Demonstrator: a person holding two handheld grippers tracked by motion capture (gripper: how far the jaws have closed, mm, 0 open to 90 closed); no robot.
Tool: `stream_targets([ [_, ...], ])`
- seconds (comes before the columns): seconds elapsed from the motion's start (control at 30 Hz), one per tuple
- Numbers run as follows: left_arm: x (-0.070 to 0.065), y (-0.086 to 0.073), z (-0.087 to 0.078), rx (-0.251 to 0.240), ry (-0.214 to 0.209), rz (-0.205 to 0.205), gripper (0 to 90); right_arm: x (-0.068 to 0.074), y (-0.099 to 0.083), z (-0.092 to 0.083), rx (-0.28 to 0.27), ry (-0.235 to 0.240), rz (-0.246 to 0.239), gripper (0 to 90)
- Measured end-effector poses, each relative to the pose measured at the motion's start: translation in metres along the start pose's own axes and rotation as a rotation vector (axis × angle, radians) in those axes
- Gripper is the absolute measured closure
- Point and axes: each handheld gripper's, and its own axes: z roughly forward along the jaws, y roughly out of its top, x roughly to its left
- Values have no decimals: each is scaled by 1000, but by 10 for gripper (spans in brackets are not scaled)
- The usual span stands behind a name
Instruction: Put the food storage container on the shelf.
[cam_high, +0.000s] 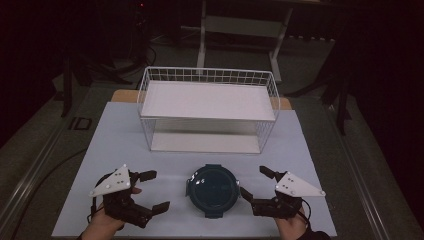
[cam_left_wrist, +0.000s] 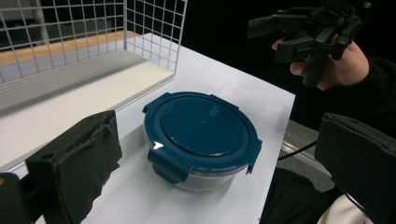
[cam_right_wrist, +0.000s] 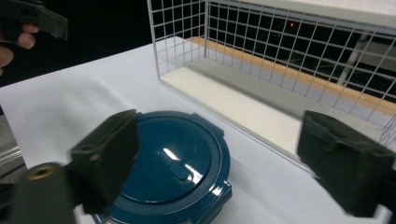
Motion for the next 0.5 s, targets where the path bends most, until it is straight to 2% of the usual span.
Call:
stream_targets([
  [0.07, 2, 5, 5, 12, -1, -11, 4, 0, 1, -2, -13, 12, 3, 144],
  [0.13, 5, 10, 11, 25, -4, -43, 4, 0, 2, -4, -32, 24, 9, 150],
  [0.2, 8, 14, 19, 61, 4, -68, 4, 1, 2, -6, -47, 16, 5, 150],
  [0.23, 8, 14, 19, 61, 4, -68, 4, 1, 2, -6, -47, 16, 5, 150],
  [0.27, 10, 17, 28, 110, 25, -84, 4, 1, 2, -7, -49, 1, -2, 149],
  [0.33, 12, 17, 37, 190, 72, -92, 4, 1, 2, -9, -43, 9, 17, 149],
  [0.43, 18, 12, 49, 245, 77, -150, 4, 4, 1, -8, -38, 26, 1, 149],
  [0.47, 18, 12, 49, 245, 77, -150, 4, 4, 1, -8, -38, 26, 1, 149],
  [0.5, 21, 9, 55, 271, 79, -184, 4, 5, 0, -7, -21, 21, -4, 149],
])
